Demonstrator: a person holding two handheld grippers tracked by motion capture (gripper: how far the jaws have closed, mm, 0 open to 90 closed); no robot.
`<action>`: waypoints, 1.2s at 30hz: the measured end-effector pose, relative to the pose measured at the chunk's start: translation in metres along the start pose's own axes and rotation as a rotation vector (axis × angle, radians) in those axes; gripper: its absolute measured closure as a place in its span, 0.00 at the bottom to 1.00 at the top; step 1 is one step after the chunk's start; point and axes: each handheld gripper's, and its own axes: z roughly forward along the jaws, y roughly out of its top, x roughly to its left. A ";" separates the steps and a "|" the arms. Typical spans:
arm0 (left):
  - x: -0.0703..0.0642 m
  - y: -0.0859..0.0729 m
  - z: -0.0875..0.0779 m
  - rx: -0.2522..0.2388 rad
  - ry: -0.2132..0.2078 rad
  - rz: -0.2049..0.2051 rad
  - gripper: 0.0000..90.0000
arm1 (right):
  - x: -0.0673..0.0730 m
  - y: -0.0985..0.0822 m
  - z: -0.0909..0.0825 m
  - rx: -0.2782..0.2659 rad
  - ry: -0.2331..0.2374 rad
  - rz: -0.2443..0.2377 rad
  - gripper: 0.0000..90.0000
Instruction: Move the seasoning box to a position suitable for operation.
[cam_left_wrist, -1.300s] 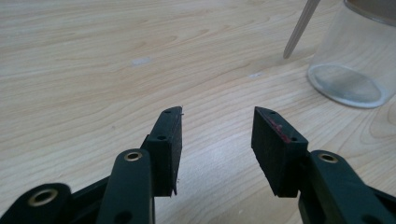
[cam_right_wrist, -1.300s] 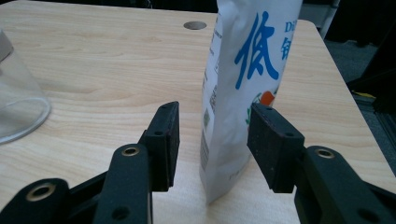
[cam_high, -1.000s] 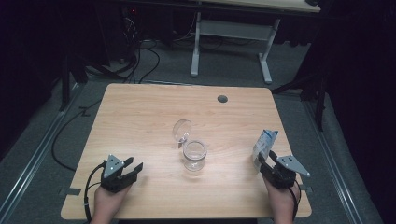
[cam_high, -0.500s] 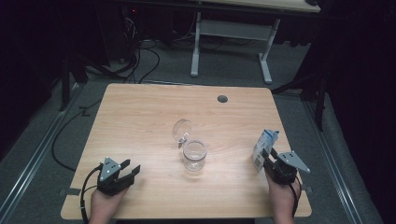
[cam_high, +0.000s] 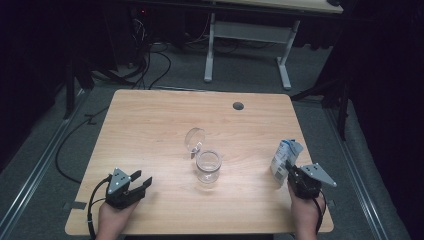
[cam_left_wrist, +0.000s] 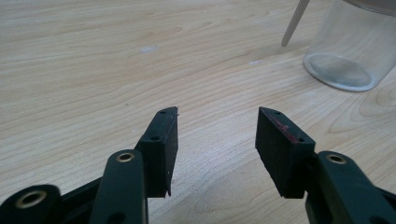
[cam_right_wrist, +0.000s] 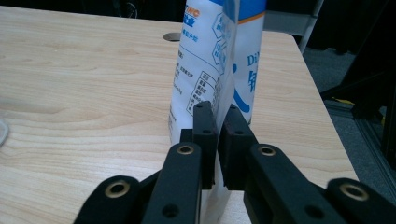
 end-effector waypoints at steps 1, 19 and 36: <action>0.000 0.000 0.000 -0.002 -0.002 0.000 0.55 | 0.000 0.000 0.000 0.000 0.000 0.000 0.98; -0.001 0.000 -0.003 -0.042 -0.032 0.012 0.53 | 0.001 0.002 -0.003 -0.006 0.057 0.005 1.00; -0.002 0.000 -0.004 -0.061 -0.041 0.008 0.52 | 0.031 0.015 -0.012 -0.057 0.207 -0.026 1.00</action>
